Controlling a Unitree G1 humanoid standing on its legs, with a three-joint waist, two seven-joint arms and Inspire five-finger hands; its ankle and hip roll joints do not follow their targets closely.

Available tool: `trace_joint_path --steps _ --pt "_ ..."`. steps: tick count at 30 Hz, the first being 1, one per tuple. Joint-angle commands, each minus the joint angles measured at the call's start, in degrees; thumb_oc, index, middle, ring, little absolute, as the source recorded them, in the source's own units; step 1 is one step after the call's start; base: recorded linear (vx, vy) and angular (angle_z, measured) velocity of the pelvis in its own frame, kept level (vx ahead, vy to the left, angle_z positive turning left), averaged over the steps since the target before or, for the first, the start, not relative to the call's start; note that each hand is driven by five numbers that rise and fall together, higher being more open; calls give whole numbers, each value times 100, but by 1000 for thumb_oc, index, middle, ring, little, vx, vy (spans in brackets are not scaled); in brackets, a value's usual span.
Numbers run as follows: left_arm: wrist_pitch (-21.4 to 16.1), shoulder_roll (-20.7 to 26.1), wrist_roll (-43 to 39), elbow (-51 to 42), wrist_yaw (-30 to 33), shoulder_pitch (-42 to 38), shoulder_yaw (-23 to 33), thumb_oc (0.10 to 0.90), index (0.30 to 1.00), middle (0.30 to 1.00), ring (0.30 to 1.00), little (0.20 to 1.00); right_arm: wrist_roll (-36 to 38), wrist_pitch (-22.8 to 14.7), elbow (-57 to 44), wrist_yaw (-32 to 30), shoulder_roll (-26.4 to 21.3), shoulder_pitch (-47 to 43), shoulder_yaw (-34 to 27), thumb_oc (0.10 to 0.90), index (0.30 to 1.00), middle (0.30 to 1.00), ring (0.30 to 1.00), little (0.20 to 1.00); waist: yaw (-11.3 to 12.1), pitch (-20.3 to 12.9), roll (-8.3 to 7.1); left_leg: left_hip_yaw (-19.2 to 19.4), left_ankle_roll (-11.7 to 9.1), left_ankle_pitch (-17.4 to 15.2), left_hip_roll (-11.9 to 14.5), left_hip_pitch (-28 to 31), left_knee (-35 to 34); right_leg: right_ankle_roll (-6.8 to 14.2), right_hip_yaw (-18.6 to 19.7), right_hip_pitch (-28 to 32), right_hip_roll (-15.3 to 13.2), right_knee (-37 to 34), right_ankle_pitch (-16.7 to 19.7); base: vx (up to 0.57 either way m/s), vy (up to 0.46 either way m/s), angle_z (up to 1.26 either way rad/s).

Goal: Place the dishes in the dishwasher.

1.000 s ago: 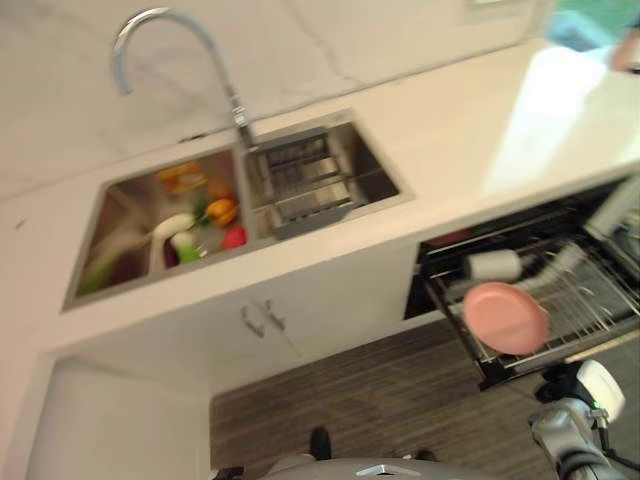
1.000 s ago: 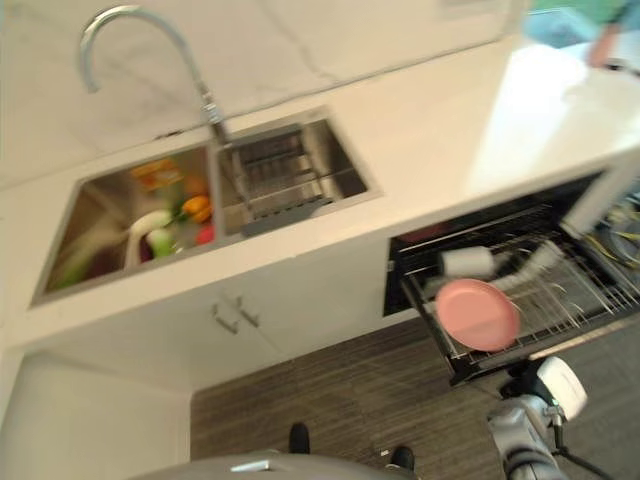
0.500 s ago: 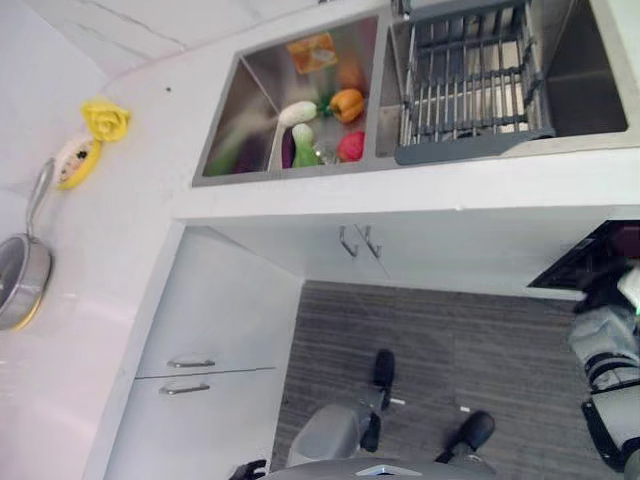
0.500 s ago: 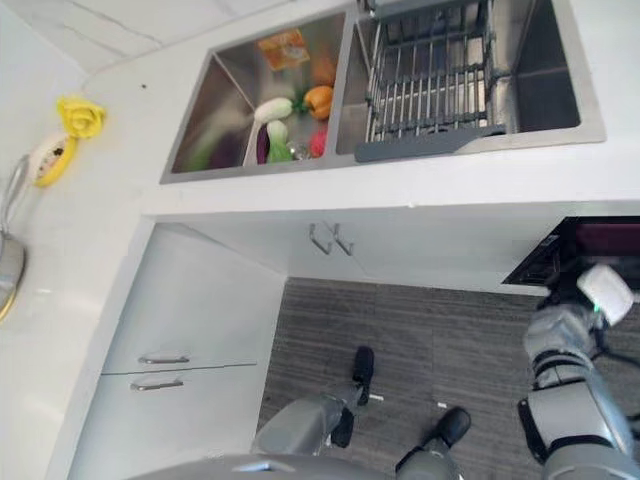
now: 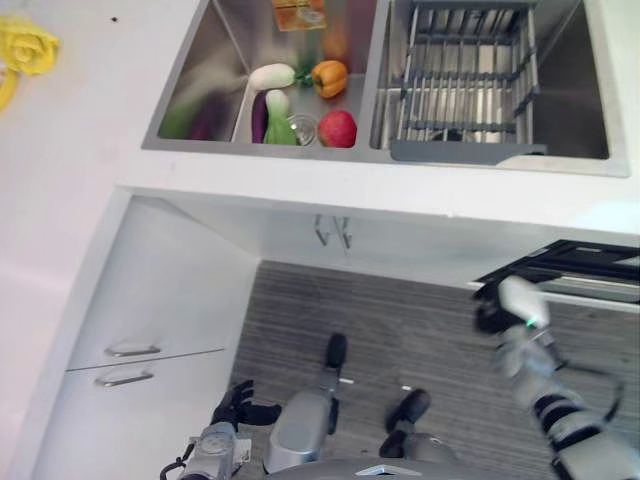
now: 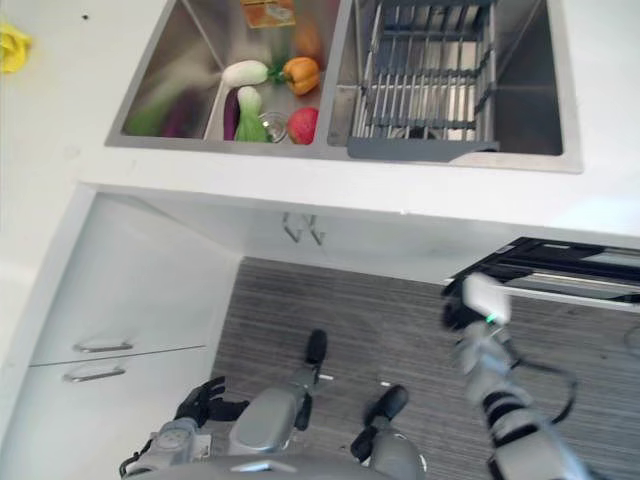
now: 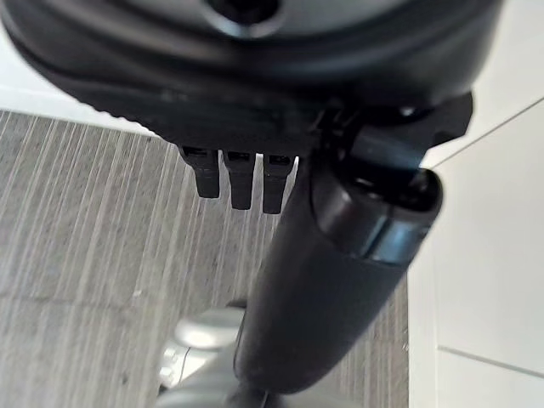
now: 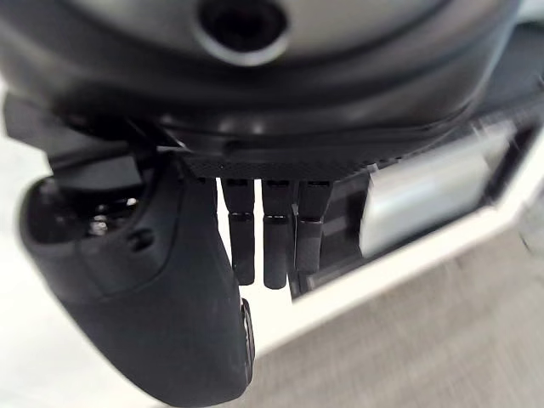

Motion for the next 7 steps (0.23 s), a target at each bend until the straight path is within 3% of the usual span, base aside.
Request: trace_joint_path --steps 1,4,7 --pt "89 199 -238 572 -298 315 180 800 900 900 900 900 208 256 628 404 -134 491 -20 800 900 900 900 900 -184 -499 -287 281 5 -861 -178 302 10 449 571 -130 -377 -54 77 53 52 -51" --pt "198 165 -482 895 -531 278 445 800 900 900 900 900 941 352 1243 738 209 1307 -689 800 900 900 900 900 -473 -699 -433 557 33 -1011 -92 707 10 465 846 40 -290 -34 67 48 67 -49" --pt "254 156 -419 1049 -662 263 462 800 900 900 900 900 1247 431 1610 974 246 1437 -916 800 900 900 900 900 -540 -814 -485 695 51 -1086 -53 919 10 463 1005 133 -249 -16 47 22 44 -75"
